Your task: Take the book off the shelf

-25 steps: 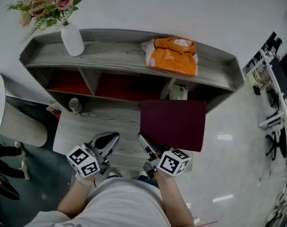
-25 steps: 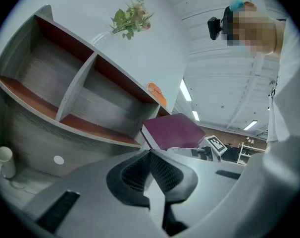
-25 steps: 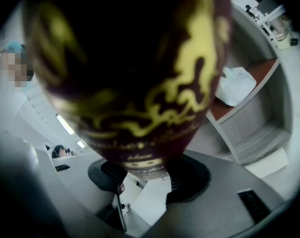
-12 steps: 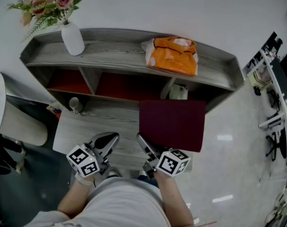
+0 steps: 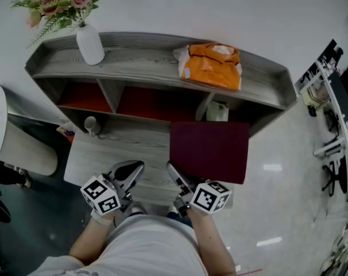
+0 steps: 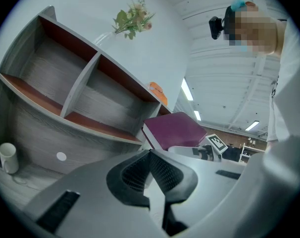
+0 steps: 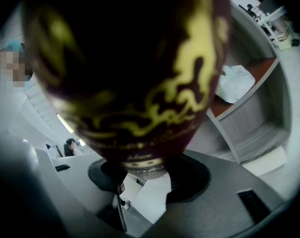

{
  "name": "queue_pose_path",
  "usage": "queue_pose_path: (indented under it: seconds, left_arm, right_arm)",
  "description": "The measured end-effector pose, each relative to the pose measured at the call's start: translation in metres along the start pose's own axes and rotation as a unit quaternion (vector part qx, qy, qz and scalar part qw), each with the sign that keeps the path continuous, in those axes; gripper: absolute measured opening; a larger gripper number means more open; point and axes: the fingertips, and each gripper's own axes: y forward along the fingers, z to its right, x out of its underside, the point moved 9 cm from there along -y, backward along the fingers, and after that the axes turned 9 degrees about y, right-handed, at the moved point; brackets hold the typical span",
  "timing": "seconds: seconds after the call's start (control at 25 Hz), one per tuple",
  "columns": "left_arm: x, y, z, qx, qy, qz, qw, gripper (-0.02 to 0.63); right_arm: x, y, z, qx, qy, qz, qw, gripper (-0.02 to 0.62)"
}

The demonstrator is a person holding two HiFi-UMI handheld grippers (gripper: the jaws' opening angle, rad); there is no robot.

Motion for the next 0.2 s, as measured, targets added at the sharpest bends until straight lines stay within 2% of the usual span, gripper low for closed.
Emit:
queue_pose_path:
  seconds: [0.2]
  left_arm:
    - [-0.0007,-0.0002,-0.0019,0.001,0.001,0.000,1.0000,0.015]
  right_arm:
    - [-0.0001,0.0030,-0.0035,-0.005,0.001,0.000,1.000,0.224]
